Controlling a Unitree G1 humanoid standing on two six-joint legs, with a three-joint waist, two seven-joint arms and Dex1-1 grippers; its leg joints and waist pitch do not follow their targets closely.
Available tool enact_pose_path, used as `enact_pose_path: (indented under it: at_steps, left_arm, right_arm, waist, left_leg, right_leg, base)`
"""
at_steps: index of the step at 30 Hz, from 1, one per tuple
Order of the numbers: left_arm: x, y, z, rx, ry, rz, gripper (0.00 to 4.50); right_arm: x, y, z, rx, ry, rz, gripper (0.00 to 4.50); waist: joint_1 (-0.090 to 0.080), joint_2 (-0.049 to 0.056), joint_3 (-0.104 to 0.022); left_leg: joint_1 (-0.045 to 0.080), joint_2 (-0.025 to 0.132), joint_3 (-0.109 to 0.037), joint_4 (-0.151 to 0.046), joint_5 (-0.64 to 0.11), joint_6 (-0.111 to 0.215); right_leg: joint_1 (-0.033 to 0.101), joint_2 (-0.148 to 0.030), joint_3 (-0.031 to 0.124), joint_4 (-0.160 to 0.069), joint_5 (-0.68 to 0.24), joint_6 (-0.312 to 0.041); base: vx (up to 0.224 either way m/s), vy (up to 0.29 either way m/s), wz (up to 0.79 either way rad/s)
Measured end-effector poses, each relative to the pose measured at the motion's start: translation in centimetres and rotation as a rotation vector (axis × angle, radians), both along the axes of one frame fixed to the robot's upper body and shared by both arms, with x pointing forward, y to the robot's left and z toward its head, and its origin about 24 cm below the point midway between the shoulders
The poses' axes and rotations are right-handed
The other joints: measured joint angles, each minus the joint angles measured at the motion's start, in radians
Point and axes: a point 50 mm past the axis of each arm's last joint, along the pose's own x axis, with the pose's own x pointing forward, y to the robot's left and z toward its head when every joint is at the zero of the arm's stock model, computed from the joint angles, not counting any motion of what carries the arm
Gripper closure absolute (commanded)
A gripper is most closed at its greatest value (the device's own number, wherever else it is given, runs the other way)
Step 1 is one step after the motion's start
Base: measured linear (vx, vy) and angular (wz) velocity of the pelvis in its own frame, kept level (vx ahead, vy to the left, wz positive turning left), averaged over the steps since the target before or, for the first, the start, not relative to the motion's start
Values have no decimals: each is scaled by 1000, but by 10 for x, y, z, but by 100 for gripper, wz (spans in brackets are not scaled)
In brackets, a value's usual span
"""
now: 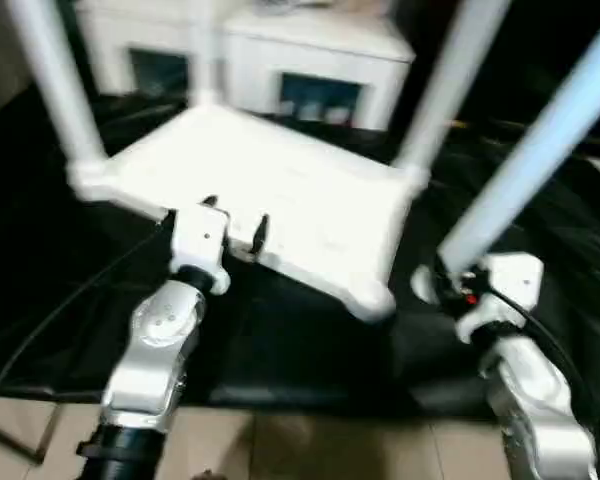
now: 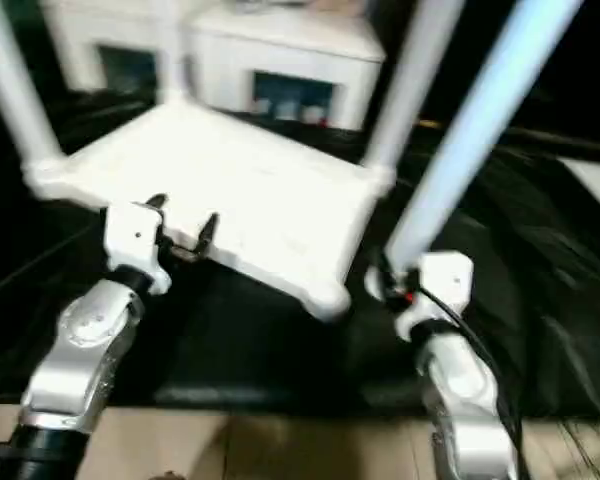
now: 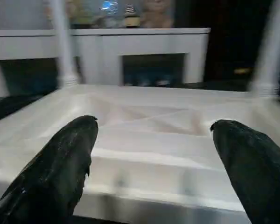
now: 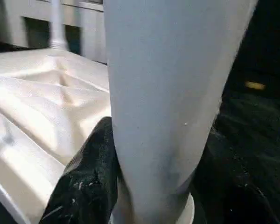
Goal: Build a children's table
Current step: Pick table leg
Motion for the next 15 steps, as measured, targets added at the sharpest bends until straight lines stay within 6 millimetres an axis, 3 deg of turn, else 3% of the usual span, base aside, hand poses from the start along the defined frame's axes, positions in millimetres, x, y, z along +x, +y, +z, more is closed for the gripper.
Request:
enact_pose_path:
  at_steps: [1,2,3,4,5,6,7,8,9,10,11,12,13,14,15]
  left_arm:
    - [0,0,0,-1,1,5,0]
    - [0,-1,0,-4,-3,3,0]
    - [1,-8,-1,-15,1,-13,0]
    - [-1,-19,-1,-26,-2,-51,0]
    - [-3,-20,-3,-25,3,-56,0]
    - [-3,-19,-3,-20,1,-51,0]
    - [-2,-15,0,-13,-10,-43,0]
    - [-2,-13,2,-10,-21,-39,0]
    - [-2,-9,2,-3,-20,-27,0]
    - [-3,3,0,3,-12,13,0]
    - [-3,6,-3,4,1,23,0]
    - [-4,5,-4,2,5,21,0]
    - [-4,3,-4,-11,4,13,0]
    - [-3,1,-3,-19,1,8,0]
    - [-3,0,-3,-26,1,5,0]
  right_arm:
    - [0,1,-1,-1,2,11,264]
    - [-1,1,-1,-3,2,12,264]
    - [-5,-6,-5,-18,18,-6,264]
    - [-6,-14,-12,-18,52,-38,264]
    - [-6,-16,-14,-10,60,-52,264]
    - [-6,-17,-13,-1,55,-58,264]
    - [-3,-16,-9,2,36,-54,264]
    - [0,-15,-6,3,22,-49,264]
    - [2,-8,-5,17,19,-31,264]
    - [5,1,-2,22,4,8,264]
    - [6,2,-1,22,-3,13,264]
    - [5,0,-1,19,-3,9,264]
    - [5,-3,-1,16,-1,2,264]
    - [4,-5,-2,17,1,-6,264]
    - [3,-5,-3,19,3,-8,264]
  waist:
    - [-17,-7,-3]
    - [-29,-24,-7]
    - [-40,-26,-6]
    - [-21,-21,-4]
    - [-9,-17,-4]
    - [1,-14,-5]
    - [8,5,-10]
    - [11,31,-15]
    - [10,19,-12]
    - [5,-2,-16]
    - [2,-3,-18]
    - [0,-6,-20]
    - [-7,-18,-21]
    - [-13,-35,-21]
    - [-20,-54,-19]
  left_leg:
    - [8,-37,-42,-4,-7,12]
    - [3,-68,-58,2,-15,27]
    - [-11,-73,-59,27,-29,65]
    - [-20,-51,-8,86,-41,117]
    - [-31,-38,20,116,-39,112]
    - [-39,-27,39,103,-27,93]
    - [-49,3,49,38,-8,64]
    - [-45,28,44,18,26,2]
    - [-41,23,42,25,12,-10]
    - [-35,13,34,26,3,-4]
    - [-28,10,23,25,-5,1]
    - [-17,9,23,20,-11,-2]
    - [-2,0,32,15,-19,-5]
    - [10,-11,45,12,-25,-5]
    - [21,-26,59,11,-33,-6]
  right_leg:
    - [-37,2,29,21,-10,9]
    - [-46,-2,60,-9,12,21]
    - [-28,3,63,-8,2,34]
    - [5,11,74,-34,0,31]
    - [29,19,83,-60,4,23]
    - [49,25,84,-84,4,18]
    - [67,45,70,-106,3,18]
    - [76,60,50,-104,-3,23]
    - [64,52,33,-70,-18,20]
    - [6,40,32,38,-26,23]
    - [-38,40,27,93,-27,31]
    - [-79,39,28,102,-21,41]
    - [-131,32,34,93,-7,59]
    - [-157,20,43,62,13,57]
    - [-168,11,55,-1,45,38]
  base:
    - [149,-70,45]
    - [80,-86,43]
    - [108,-26,78]
    - [108,-26,78]
    - [185,24,61]
    - [196,11,13]
    - [196,11,13]
    - [207,28,10]
    - [206,24,4]
    - [206,24,4]
    - [174,-4,-8]
    - [133,12,-15]
    - [133,12,-15]
    - [116,6,-11]
    - [103,-40,-9]
